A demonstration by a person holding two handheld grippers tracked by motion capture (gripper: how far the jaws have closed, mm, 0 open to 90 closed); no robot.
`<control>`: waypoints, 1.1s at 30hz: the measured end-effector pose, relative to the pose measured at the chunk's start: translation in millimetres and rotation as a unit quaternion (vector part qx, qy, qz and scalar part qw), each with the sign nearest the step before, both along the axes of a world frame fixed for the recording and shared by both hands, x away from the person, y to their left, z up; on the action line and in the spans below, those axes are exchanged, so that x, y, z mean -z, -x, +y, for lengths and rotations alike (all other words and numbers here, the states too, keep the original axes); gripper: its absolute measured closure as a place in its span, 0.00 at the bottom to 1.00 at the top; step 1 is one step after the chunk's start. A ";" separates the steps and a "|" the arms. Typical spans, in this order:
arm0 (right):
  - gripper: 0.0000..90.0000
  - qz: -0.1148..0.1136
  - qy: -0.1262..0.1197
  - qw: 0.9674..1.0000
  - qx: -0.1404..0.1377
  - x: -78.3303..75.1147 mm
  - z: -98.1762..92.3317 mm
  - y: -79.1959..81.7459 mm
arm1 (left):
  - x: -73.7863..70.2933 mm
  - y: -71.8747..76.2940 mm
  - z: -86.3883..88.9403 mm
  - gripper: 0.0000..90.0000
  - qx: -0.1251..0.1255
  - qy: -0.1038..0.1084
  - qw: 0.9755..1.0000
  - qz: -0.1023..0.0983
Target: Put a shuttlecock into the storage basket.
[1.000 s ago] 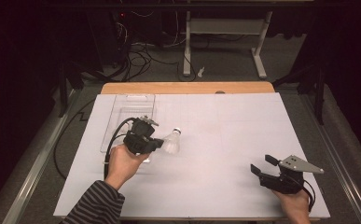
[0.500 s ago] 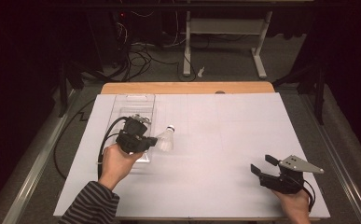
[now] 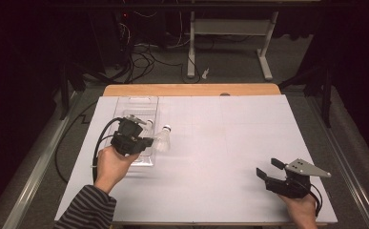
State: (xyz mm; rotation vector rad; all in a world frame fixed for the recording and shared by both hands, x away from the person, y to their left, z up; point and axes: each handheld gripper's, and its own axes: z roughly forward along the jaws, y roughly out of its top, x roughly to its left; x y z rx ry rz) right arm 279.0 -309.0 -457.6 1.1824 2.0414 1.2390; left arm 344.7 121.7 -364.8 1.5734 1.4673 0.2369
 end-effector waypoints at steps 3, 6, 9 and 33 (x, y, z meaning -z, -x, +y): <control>0.33 0.000 -0.001 1.000 0.001 -0.1 0.1 0.1 | -0.8 -0.7 5.1 1.00 -0.008 0.002 1.000 -0.002; 0.33 0.000 0.000 1.000 0.000 -0.1 0.2 0.1 | -1.3 -0.2 9.3 1.00 -0.014 0.001 1.000 -0.006; 0.33 -0.001 0.000 1.000 0.001 -0.1 0.1 0.1 | -1.4 0.4 12.1 1.00 -0.016 0.000 1.000 -0.006; 0.33 0.000 0.000 1.000 0.001 -0.1 0.0 0.1 | 2.9 -7.0 29.9 1.00 -0.046 -0.012 0.999 -0.001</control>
